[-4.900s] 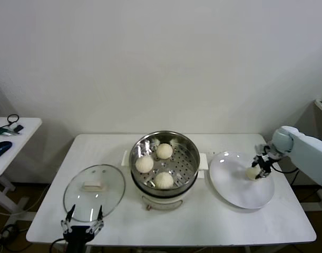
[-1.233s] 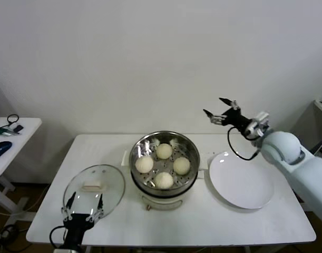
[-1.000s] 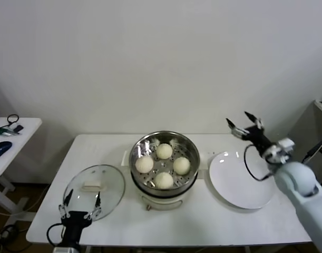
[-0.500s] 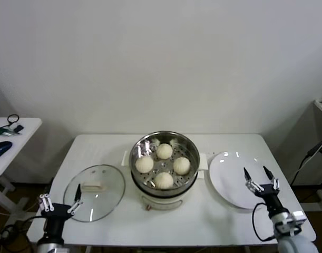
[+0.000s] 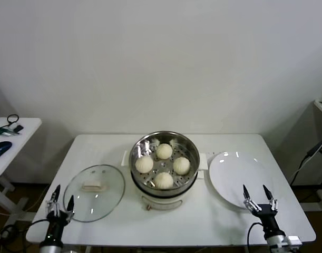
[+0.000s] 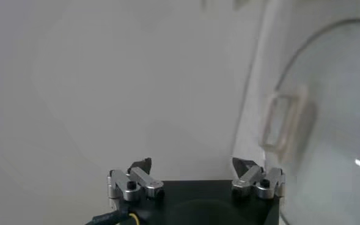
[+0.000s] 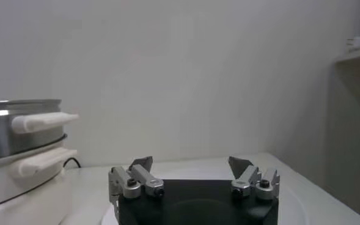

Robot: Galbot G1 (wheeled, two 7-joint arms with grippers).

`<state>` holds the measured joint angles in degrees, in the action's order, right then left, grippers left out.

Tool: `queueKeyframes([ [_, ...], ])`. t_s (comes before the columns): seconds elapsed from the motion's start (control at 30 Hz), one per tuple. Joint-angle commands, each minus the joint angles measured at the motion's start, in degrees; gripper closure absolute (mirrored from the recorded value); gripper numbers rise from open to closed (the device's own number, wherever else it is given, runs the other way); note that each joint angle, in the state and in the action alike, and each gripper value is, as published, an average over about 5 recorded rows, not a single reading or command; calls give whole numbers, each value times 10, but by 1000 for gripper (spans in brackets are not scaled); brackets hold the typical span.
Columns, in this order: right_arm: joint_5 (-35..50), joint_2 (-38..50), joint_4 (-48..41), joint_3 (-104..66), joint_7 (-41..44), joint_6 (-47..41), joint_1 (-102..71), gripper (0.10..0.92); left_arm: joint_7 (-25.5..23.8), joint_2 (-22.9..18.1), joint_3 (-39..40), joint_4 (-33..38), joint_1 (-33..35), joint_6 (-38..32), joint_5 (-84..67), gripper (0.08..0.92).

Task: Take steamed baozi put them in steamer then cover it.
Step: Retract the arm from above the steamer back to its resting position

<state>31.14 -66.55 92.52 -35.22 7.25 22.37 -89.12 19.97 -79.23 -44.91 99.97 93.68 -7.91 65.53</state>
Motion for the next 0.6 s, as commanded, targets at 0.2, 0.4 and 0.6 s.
queueKeyframes([
  [0.2, -9, -29, -10, -3, 2, 24, -18, 203, 33, 3, 7, -78, -38, 14, 109, 177],
  [0.4, -10, -32, -7, -8, 3, 27, -23, 203, 34, -2, 20, -98, -70, 9, 124, 177],
  [0.6, -10, -34, -2, -12, 3, 29, -26, 203, 32, -2, 34, -113, -97, 7, 130, 177],
])
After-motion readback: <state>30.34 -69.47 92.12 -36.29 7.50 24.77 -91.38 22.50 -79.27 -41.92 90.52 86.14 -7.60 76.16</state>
